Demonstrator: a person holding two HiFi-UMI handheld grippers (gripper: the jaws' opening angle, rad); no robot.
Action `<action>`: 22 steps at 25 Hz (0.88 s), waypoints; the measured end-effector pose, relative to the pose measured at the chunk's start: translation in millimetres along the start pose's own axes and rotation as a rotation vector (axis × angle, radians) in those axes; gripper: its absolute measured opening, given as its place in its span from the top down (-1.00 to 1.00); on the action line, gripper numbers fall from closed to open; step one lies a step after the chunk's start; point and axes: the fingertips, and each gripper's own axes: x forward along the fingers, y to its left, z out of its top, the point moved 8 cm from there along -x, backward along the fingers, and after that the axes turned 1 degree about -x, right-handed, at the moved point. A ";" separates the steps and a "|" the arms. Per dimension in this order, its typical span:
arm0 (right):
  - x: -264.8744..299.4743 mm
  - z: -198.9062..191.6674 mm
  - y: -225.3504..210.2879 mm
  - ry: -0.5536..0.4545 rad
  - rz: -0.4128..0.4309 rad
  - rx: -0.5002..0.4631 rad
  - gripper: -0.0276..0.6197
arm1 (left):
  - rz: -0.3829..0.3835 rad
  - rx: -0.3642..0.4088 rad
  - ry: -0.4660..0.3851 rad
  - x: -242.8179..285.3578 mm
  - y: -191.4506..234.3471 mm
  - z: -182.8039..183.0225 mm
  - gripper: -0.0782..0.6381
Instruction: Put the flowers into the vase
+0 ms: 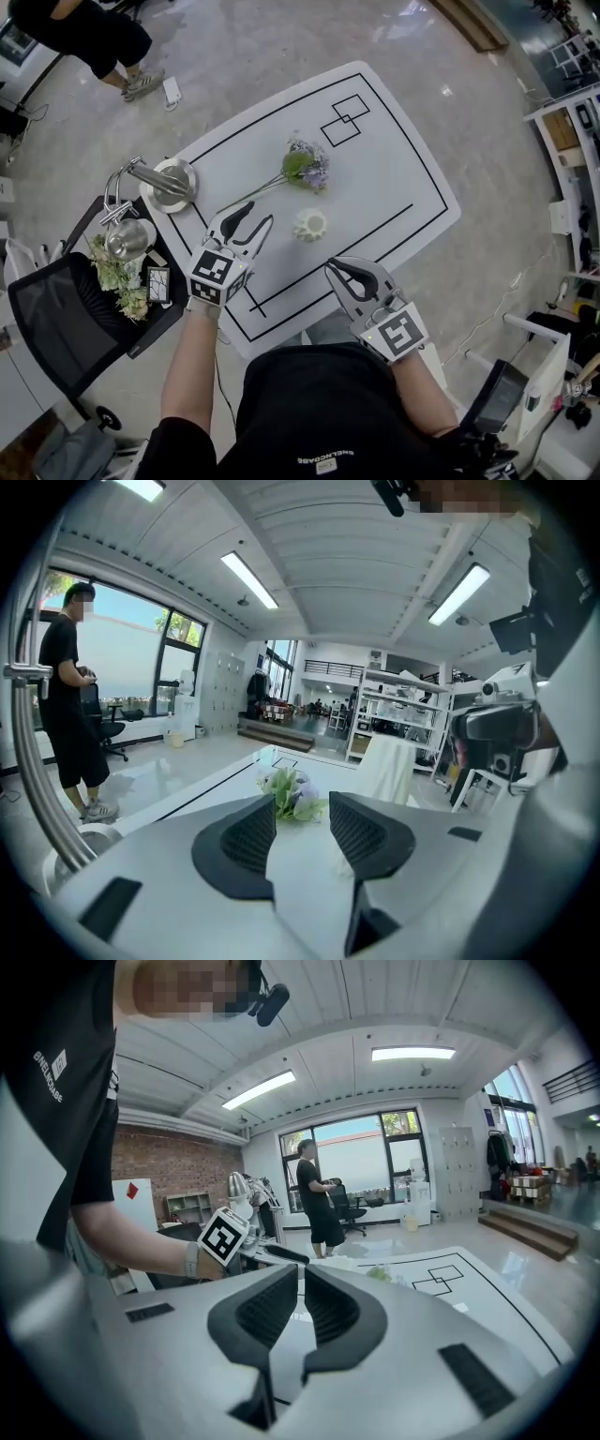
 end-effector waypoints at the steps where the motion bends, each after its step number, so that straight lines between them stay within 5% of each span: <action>1: 0.8 -0.8 -3.4 0.001 -0.002 0.003 0.88 | 0.004 0.009 0.013 7.5 3.6 -1.9 0.33; 11: 2.1 -13.1 -27.1 0.047 -0.019 0.017 0.88 | 0.032 0.152 0.162 72.9 29.4 -15.7 0.31; 22: 8.2 -21.4 -44.3 0.079 -0.032 0.051 0.88 | 0.043 0.427 0.386 118.1 29.7 -24.7 0.31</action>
